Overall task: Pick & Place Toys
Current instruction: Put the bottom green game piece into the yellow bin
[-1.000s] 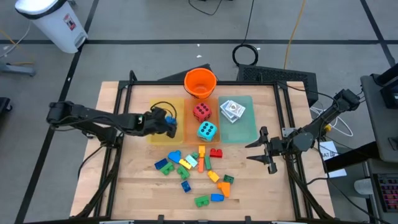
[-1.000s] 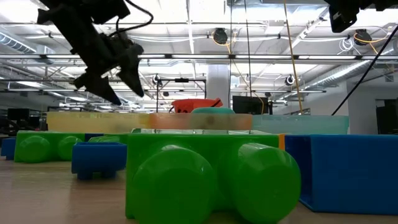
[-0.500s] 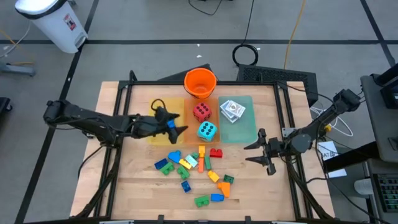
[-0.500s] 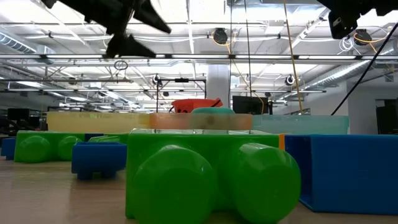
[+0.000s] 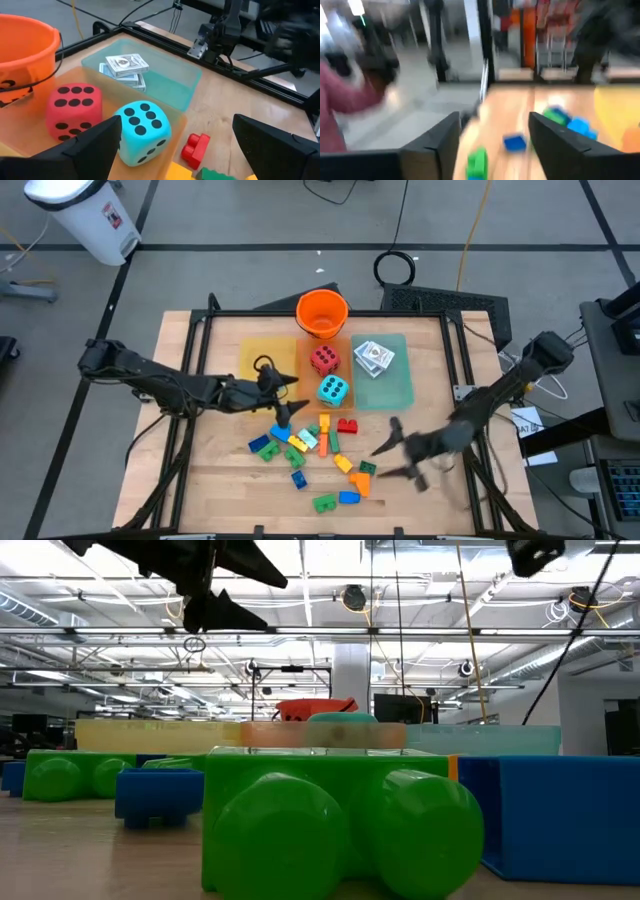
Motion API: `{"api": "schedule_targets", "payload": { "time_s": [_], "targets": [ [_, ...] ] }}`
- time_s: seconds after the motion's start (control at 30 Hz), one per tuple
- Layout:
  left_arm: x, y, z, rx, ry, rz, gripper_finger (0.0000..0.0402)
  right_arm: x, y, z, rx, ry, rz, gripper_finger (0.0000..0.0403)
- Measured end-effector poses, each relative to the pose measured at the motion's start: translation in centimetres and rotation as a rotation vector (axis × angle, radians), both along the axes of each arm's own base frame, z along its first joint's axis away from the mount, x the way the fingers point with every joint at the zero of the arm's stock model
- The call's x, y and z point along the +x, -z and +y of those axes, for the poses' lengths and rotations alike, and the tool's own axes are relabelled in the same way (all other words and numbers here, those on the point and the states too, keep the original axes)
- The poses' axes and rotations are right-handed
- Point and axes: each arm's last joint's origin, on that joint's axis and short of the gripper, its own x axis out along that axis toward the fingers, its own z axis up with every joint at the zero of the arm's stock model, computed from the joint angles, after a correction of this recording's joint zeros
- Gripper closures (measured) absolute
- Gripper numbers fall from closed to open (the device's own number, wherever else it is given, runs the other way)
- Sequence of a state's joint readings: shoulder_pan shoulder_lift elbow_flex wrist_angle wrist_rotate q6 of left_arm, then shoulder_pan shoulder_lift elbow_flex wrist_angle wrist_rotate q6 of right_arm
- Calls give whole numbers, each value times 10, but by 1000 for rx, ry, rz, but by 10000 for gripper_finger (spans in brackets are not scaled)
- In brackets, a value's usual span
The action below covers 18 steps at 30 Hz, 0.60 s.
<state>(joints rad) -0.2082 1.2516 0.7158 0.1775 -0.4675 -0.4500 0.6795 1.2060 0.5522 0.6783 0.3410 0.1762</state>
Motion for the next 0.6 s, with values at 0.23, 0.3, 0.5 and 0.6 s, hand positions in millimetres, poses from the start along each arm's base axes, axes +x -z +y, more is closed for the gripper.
{"api": "schedule_targets", "payload": {
  "time_s": [0.23,0.3,0.5,0.6],
  "targets": [
    [0,1,-1,-10,1,0,16,41,33,34,-244,105,602,99],
    [0,1,-1,-22,-3,-4,16,43,47,37,-251,158,727,96],
    [0,1,-1,-21,-4,-3,18,44,81,38,-249,253,887,120],
    [0,1,-1,-19,-4,-3,17,47,90,41,-247,259,892,133]
  ]
}}
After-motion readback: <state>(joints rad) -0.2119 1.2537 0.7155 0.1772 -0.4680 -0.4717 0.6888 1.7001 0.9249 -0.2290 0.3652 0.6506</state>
